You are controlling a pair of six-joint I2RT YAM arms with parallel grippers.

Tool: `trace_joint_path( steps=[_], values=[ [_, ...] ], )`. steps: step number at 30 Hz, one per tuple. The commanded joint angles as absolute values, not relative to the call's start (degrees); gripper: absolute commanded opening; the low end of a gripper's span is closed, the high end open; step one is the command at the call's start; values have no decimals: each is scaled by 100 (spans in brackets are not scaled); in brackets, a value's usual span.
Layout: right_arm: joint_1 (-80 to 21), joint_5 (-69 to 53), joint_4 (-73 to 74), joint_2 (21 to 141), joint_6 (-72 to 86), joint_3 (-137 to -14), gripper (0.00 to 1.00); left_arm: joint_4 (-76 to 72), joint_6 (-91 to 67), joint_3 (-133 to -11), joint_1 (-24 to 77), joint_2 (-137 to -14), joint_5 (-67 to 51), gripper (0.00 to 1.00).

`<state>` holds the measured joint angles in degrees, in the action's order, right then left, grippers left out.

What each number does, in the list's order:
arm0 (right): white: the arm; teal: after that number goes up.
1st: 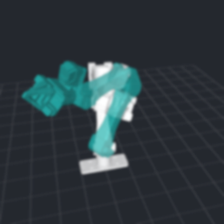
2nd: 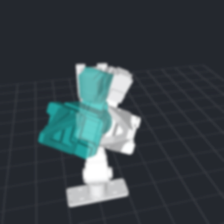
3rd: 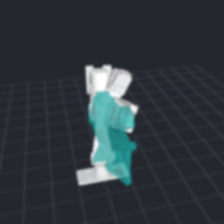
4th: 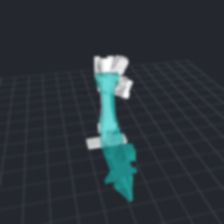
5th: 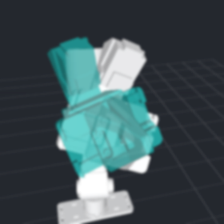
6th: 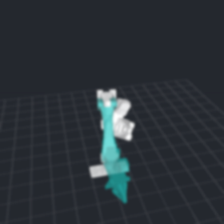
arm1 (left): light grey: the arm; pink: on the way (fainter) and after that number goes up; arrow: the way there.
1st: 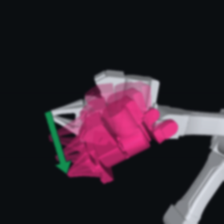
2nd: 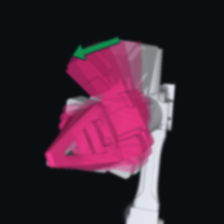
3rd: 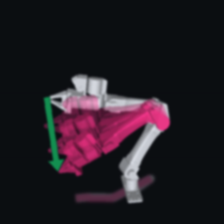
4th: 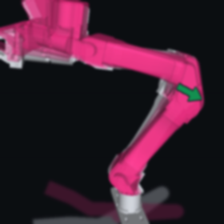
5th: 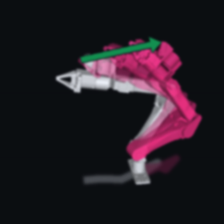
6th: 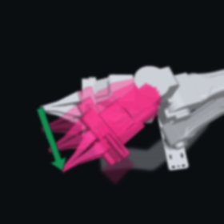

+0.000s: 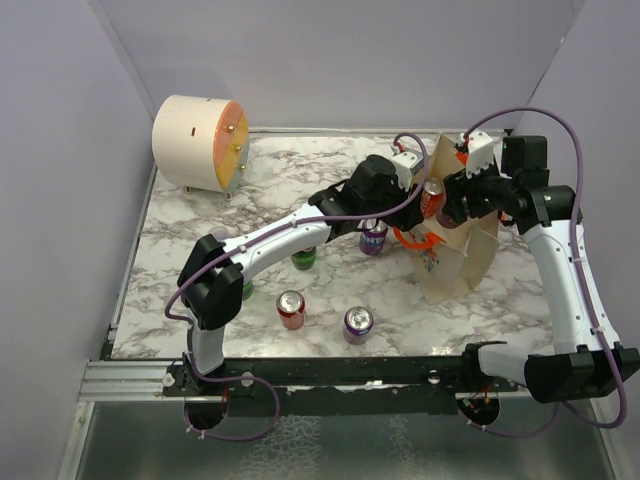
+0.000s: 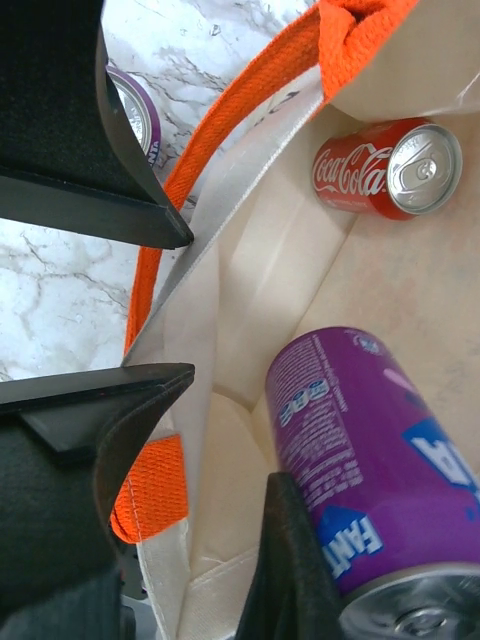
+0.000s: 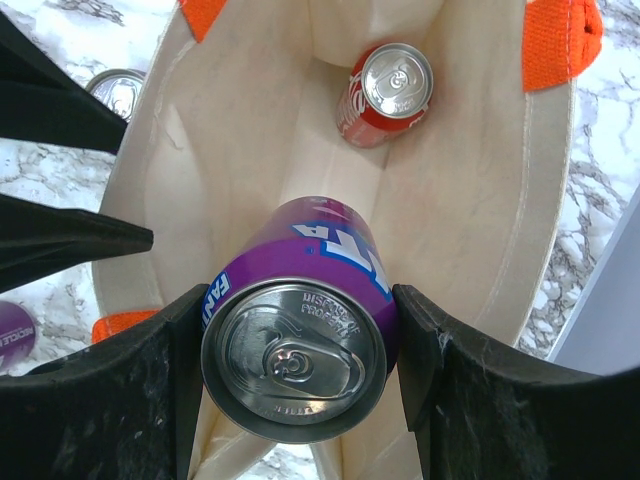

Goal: Place the beverage into the canvas bag
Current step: Place the drink in the canvas bag.

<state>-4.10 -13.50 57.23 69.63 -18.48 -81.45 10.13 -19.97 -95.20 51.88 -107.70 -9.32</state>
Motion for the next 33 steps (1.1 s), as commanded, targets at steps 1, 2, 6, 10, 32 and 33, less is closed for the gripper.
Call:
trace_joint_path(
  steps=[1,2,6,10,32,33],
  values=[
    [-378,-1565,4868,7059,-2130,-8063,26,955,-1644,-9349,5212,-10668,-1131,49],
    [-378,-1557,4757,7095,-2169,-8008,26,952,-1617,-9339,5212,-10677,-1159,49],
    [-378,-1527,4357,7267,-2329,-7856,26,935,-1483,-9372,5212,-10719,-1241,48],
    [-386,-1604,3979,7415,-2481,-7573,26,958,-1415,-9423,5212,-10763,-1230,45],
    [-448,-1431,2258,8430,-1932,-6565,23,971,-1321,-9415,5207,-10810,-1581,25],
    [-455,-1391,2186,8502,-1897,-6572,22,972,-1307,-9418,5209,-10817,-1577,23]
  ],
)
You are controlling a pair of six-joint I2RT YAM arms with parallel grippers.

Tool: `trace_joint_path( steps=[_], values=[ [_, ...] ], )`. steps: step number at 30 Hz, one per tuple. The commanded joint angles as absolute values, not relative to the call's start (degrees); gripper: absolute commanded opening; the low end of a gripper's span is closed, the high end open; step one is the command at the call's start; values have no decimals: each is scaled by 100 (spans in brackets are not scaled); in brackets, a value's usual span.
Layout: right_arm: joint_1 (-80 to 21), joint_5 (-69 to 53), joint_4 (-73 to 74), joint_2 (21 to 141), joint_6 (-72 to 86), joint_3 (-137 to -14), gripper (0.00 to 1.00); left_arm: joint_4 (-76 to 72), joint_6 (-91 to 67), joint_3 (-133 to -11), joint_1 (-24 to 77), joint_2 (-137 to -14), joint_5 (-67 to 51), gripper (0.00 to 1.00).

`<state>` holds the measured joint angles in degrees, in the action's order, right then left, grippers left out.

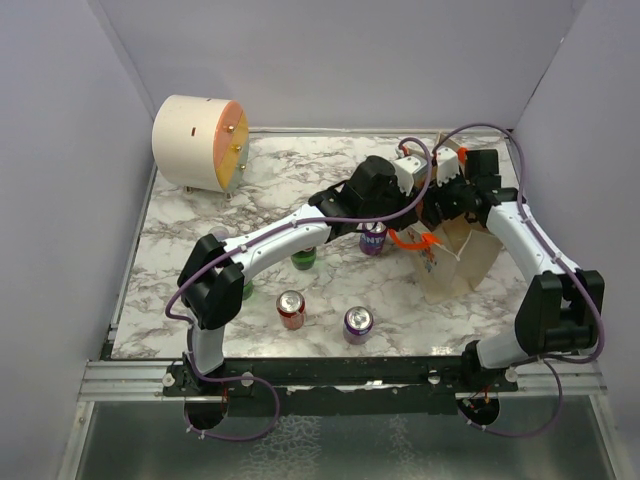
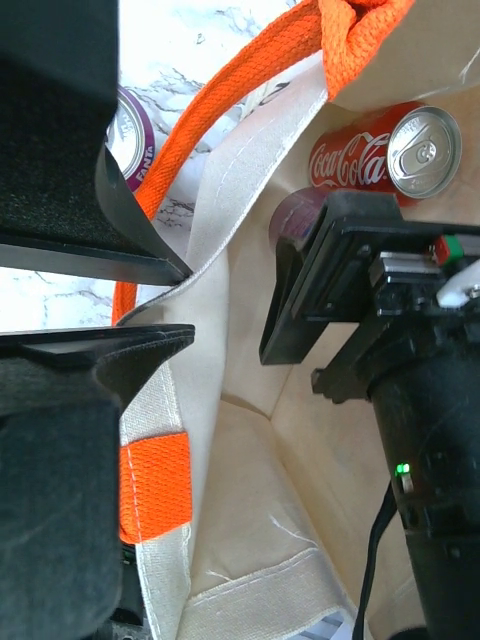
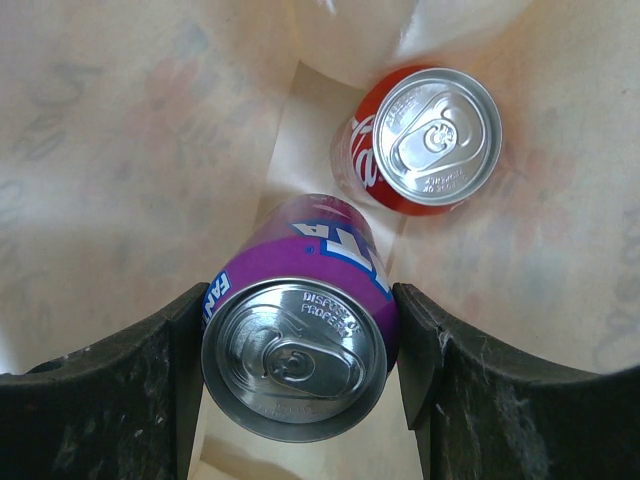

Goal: Place the beverage into the canvas bag
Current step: Place the drink in the canvas bag.

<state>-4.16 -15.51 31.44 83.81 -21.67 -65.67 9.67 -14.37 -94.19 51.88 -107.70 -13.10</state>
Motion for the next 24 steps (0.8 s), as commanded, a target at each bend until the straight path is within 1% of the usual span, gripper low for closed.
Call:
trace_joint_path(
  steps=[1,5,8,13,24],
  values=[
    [-469,-1330,2129,8574,-1864,-6593,22,981,-1295,-9426,5212,-10826,-1586,22],
    [-492,-1144,1899,8799,-1758,-6671,21,999,-1243,-9458,5205,-10854,-1615,14],
    [-492,-1093,1840,8966,-1630,-6765,21,990,-1236,-9455,5212,-10884,-1664,11],
    [-526,-993,1792,9182,-1169,-6864,21,1024,-1176,-9582,5203,-11024,-1760,0],
    [-578,-947,1757,9377,-857,-6973,20,1048,-1221,-9598,5151,-11047,-1804,0]
  ],
)
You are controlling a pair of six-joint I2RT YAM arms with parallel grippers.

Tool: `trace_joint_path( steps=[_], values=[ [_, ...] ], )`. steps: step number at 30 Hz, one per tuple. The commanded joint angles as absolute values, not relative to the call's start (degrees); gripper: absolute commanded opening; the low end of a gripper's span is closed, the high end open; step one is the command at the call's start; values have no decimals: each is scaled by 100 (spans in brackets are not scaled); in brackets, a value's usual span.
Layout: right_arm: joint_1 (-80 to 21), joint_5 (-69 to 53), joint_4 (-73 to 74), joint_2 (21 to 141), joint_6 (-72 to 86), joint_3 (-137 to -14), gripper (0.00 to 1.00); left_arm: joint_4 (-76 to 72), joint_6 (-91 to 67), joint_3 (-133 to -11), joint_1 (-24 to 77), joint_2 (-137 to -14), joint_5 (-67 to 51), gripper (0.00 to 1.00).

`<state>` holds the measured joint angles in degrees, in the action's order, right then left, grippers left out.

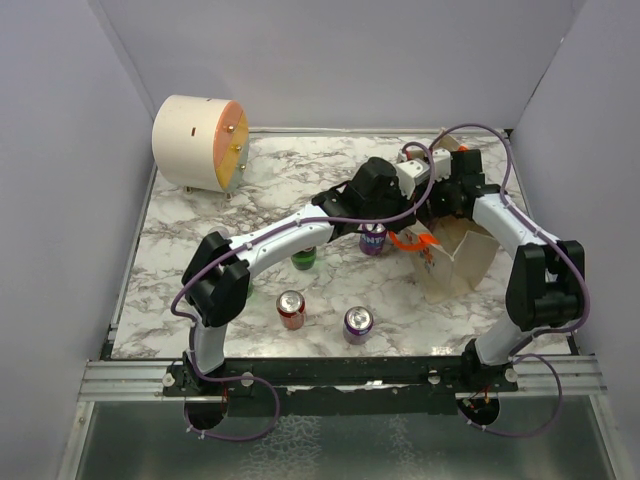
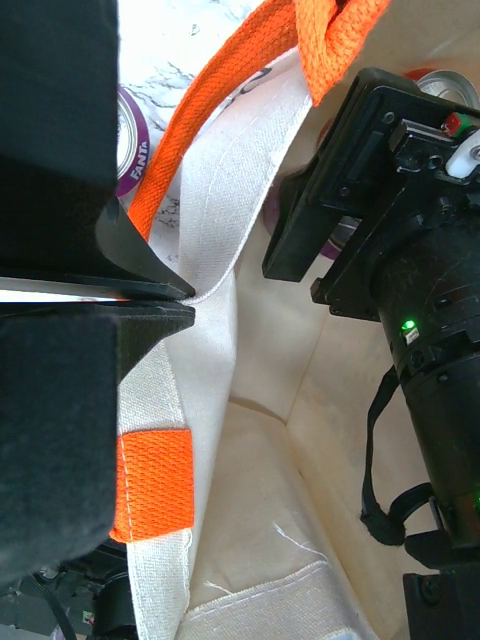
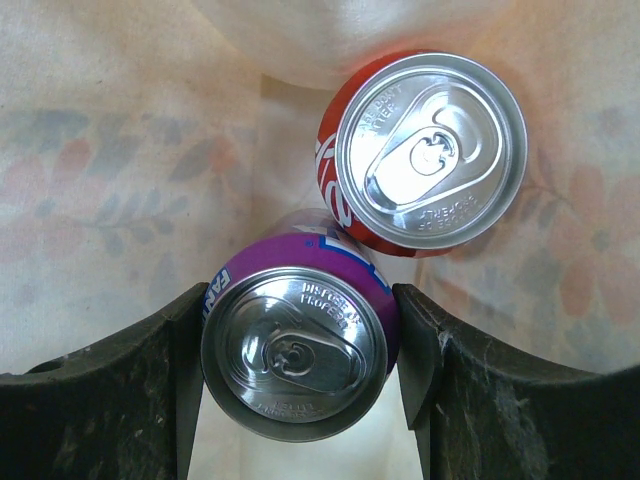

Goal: Place the beverage into the canvas bag
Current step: Place the drink in the canvas bag.

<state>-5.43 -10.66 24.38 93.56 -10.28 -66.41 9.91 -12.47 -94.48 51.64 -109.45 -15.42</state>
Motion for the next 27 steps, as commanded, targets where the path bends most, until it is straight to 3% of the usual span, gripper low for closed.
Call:
trace_joint_path(
  steps=[1,27],
  values=[
    [-580,-949,1757,9394,-849,-6958,20,1046,-1222,-9610,5144,-11048,-1808,0],
    [-580,-1793,2215,9344,-343,-6997,22,1059,-1142,-9677,5133,-11048,-1762,0]
  ],
)
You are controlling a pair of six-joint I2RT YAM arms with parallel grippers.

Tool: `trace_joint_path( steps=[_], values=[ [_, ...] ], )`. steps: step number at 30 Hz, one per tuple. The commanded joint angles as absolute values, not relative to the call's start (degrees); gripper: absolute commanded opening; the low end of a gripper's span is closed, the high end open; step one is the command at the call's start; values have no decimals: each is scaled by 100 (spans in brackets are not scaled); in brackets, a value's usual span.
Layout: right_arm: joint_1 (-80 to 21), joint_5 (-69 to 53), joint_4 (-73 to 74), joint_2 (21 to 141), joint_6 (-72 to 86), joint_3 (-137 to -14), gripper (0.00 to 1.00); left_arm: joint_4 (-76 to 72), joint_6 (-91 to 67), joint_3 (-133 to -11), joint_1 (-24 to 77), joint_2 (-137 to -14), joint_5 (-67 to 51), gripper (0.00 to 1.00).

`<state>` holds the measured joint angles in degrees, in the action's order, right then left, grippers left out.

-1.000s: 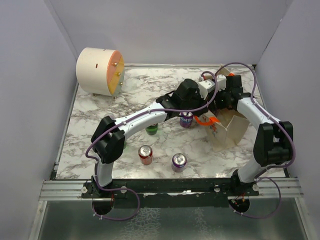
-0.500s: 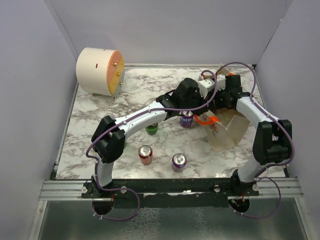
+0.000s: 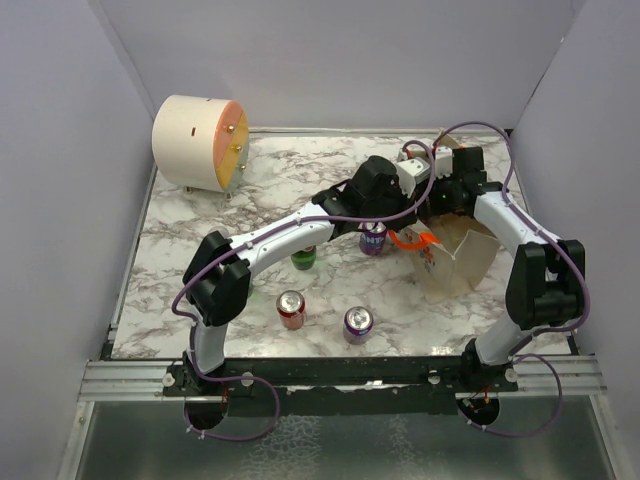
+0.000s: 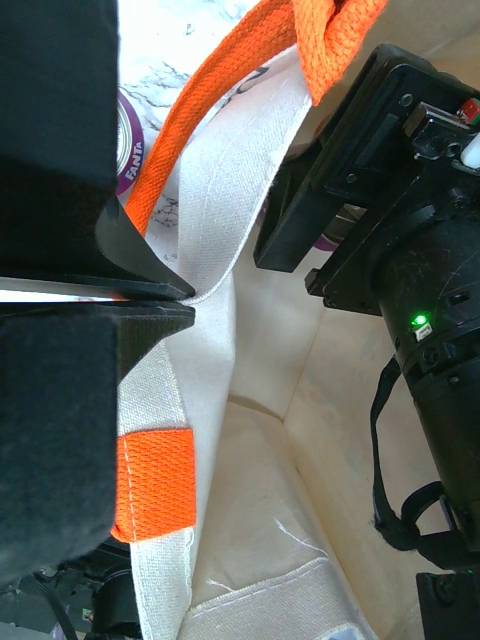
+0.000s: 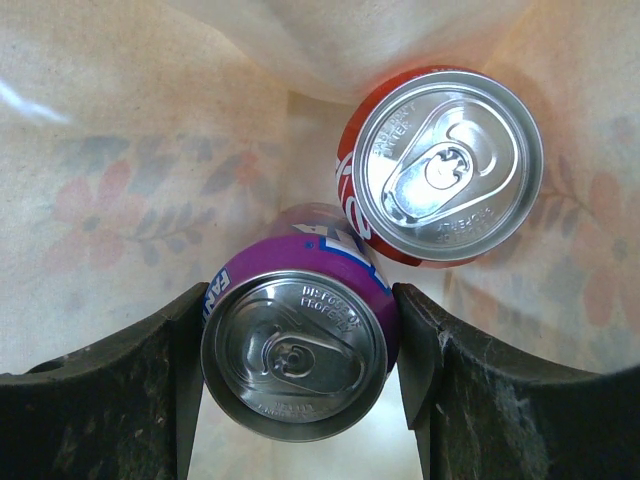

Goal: Place the beverage into the canvas bag
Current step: Place the drink in the canvas bag.

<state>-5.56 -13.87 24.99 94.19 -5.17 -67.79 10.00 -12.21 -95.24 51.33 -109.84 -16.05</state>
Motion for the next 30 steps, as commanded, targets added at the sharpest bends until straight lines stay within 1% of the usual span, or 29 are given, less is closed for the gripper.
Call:
trace_joint_path(
  steps=[1,16,22,30],
  values=[
    [-578,-1793,2214,9336,-340,-6962,22,1059,-1140,-9672,5133,-11048,-1758,0],
    [-666,-1549,2227,9512,-379,-6617,27,1071,-1139,-9709,5133,-11035,-1715,0],
    [-703,-1342,2101,9494,-529,-6427,33,1058,-1115,-9703,5133,-11030,-1694,0],
    [-712,-1421,2083,9515,-607,-6346,46,1054,-1053,-9727,5131,-11006,-1680,0]
  ],
)
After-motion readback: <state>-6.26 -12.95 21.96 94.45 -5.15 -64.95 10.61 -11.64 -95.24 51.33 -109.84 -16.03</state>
